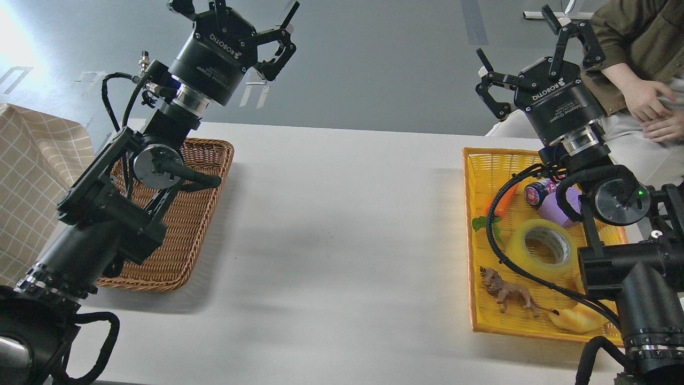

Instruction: Place and transfer tape with both arms

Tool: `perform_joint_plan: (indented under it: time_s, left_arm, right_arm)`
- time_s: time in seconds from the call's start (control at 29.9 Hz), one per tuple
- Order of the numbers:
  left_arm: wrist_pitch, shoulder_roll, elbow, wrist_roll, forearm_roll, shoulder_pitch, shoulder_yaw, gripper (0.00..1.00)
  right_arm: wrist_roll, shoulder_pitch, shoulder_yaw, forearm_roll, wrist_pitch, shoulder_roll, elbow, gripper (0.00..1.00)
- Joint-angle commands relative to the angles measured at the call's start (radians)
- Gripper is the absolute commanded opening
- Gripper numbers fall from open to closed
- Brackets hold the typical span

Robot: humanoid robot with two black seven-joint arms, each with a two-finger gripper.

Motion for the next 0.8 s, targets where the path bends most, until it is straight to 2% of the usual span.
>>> perform_joint_plan:
  time_s: [0.0,0.77]
  left_arm:
    - [0.0,0.001,0.0,0.0,0.0,0.0,0.001,0.98]
    - [0.0,-0.001,0.0,0.0,-0.002,0.002,0.0,0.98]
  right_arm:
    - [0.0,-0.001,0.0,0.0,0.0,0.0,0.0,1.0]
    - [0.0,-0.001,0.0,0.0,0.0,0.0,-0.002,1.0]
